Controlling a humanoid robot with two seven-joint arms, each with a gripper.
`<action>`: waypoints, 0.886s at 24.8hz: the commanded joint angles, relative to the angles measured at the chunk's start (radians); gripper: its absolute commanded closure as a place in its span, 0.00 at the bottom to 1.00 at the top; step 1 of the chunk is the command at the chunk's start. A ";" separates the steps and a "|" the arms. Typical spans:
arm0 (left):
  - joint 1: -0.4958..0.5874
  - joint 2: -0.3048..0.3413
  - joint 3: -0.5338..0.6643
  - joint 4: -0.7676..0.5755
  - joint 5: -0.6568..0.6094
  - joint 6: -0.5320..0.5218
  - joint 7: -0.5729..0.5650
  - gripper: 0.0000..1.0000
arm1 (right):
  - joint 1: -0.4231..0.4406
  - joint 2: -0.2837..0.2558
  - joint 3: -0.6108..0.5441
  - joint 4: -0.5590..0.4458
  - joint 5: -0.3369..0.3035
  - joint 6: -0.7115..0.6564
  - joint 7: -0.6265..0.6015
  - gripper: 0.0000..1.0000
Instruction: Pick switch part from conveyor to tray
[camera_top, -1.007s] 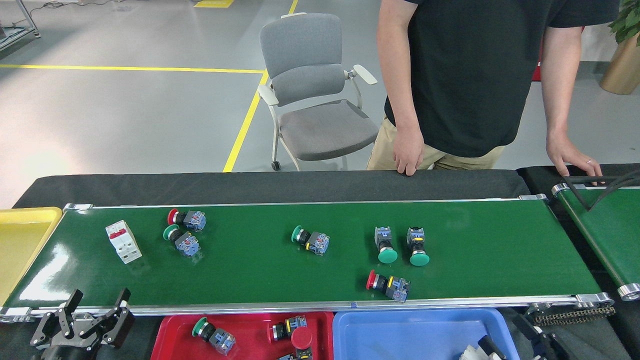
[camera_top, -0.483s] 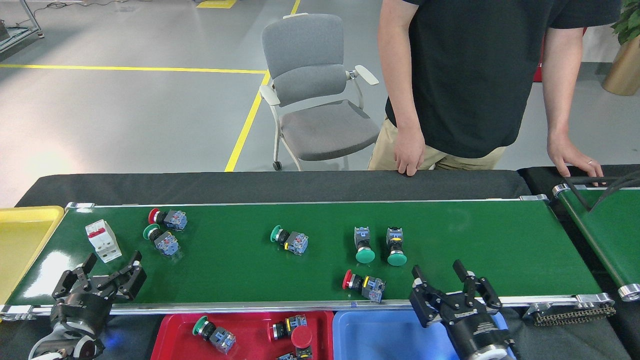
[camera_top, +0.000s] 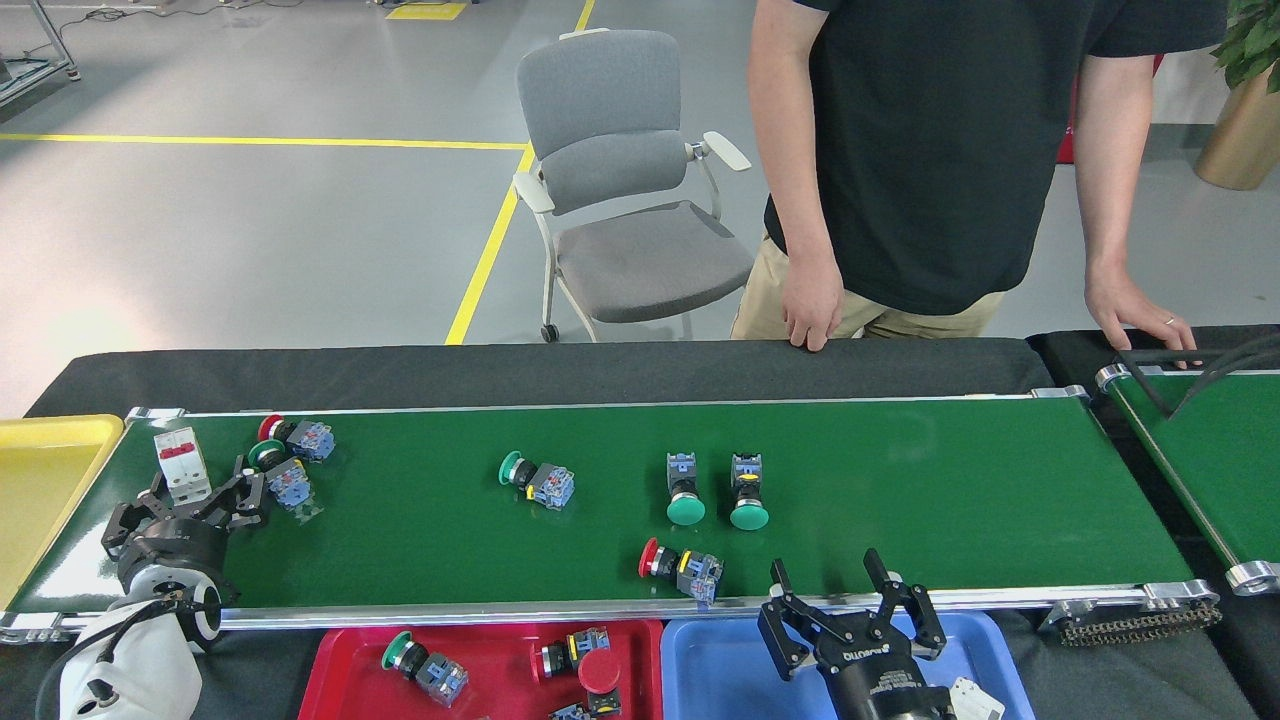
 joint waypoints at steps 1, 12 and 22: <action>-0.013 0.013 0.000 -0.008 0.005 -0.048 0.022 0.90 | -0.071 0.007 0.059 0.065 0.002 0.079 -0.002 0.04; 0.321 -0.062 0.000 -0.597 0.050 -0.347 0.004 0.93 | -0.289 0.041 0.177 0.391 -0.044 0.157 0.000 0.07; 0.645 -0.139 0.000 -1.012 0.062 -0.573 -0.061 0.92 | -0.310 0.041 0.201 0.432 -0.064 0.143 0.000 0.17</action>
